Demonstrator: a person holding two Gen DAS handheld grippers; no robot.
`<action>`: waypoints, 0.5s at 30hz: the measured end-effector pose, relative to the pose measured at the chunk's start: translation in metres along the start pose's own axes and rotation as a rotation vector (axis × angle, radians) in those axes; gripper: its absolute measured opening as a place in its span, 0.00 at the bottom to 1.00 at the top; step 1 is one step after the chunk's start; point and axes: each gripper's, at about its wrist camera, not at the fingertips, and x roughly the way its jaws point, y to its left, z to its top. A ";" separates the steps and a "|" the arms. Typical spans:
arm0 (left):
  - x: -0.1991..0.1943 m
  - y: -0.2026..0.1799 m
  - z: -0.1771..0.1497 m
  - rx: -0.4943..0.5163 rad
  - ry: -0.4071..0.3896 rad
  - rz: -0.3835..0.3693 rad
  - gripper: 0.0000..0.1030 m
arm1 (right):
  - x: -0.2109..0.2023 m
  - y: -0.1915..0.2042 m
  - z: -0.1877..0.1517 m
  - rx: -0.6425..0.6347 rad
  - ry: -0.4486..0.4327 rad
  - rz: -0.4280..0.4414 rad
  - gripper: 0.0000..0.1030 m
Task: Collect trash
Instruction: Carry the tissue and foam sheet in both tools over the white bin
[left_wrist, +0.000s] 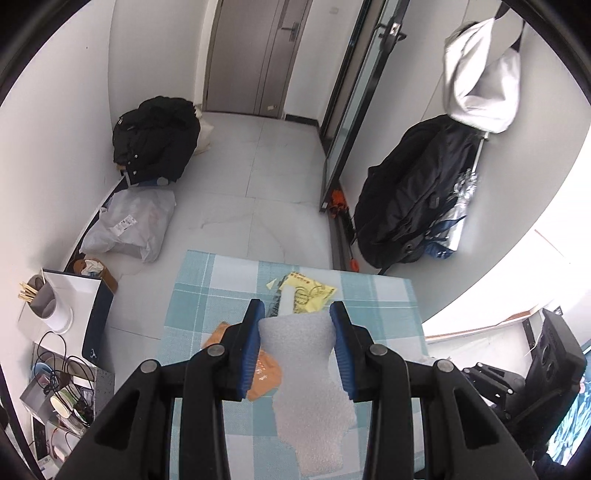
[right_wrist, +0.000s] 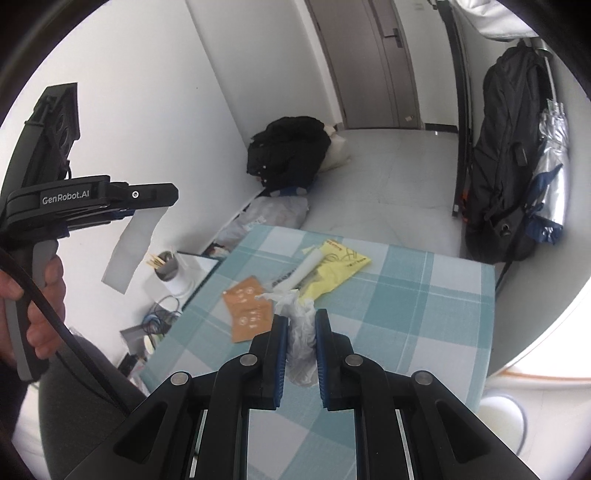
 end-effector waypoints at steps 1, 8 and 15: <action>-0.004 -0.003 -0.002 0.007 -0.012 -0.005 0.30 | -0.005 0.001 -0.002 0.008 -0.006 0.002 0.13; -0.028 -0.021 -0.010 0.051 -0.074 -0.040 0.30 | -0.043 0.003 -0.006 0.026 -0.065 -0.008 0.13; -0.042 -0.043 -0.013 0.068 -0.111 -0.075 0.30 | -0.082 0.000 0.000 0.028 -0.124 -0.038 0.13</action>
